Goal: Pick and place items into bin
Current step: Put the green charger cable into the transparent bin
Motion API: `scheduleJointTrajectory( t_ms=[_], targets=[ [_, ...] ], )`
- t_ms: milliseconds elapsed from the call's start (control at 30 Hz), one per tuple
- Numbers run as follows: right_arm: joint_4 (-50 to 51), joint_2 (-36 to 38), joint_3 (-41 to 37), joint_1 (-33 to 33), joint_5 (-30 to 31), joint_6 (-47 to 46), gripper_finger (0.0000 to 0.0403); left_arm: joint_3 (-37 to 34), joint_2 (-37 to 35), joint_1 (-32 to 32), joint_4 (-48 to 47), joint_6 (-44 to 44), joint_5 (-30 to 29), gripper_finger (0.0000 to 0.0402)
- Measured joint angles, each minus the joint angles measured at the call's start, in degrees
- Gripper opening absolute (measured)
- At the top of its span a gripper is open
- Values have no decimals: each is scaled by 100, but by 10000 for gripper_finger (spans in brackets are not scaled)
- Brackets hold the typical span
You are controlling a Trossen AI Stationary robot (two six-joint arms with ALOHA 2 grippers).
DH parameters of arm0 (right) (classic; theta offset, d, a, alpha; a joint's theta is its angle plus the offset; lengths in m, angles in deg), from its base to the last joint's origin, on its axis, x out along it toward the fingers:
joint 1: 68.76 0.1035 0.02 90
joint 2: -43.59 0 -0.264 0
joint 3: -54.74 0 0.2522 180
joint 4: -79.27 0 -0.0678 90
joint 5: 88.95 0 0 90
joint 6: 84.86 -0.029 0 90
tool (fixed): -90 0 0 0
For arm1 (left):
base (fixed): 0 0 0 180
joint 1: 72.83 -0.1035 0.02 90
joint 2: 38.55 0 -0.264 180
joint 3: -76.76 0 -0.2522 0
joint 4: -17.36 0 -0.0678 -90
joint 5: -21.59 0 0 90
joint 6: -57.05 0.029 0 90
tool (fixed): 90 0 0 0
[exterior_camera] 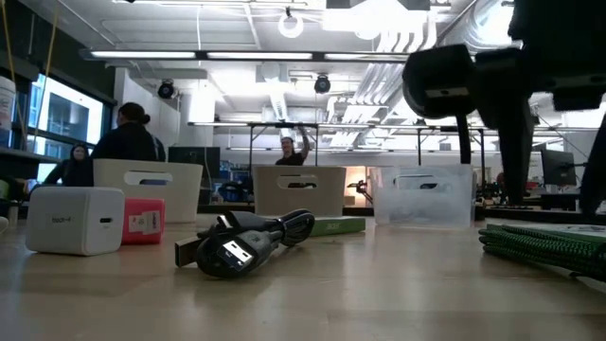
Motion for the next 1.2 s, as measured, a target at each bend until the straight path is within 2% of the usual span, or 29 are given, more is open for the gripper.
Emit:
scheduleJointTrajectory(
  t_ms=[267, 367, 533, 767, 900, 1000, 1200],
  targets=[
    [-174, -28, 0, 1, 2, 238, 117, 0, 0, 0, 0, -2, 0, 1],
    [-51, -1, 99, -37, 18, -375, 117, 0, 0, 0, 0, -2, 0, 1],
    [-38, 174, 809, -122, 572, -2250, 117, 0, -2, 0, -7, 96, 1, 1],
    [253, 88, 1627, 40, 938, -6016, 116, 0, 0, 0, -90, 223, 283, 1],
    [758, 3, 1659, 355, 1083, -7114, 105, 0, 0, 0, -100, 260, 282, 1],
    [1011, 9, 1539, 554, 929, -7854, 92, 0, 0, 0, -98, 177, 282, 1],
    [902, 3, 1390, 778, 998, -9951, 65, 0, -4, 0, -126, 209, 346, 1]
  ],
)
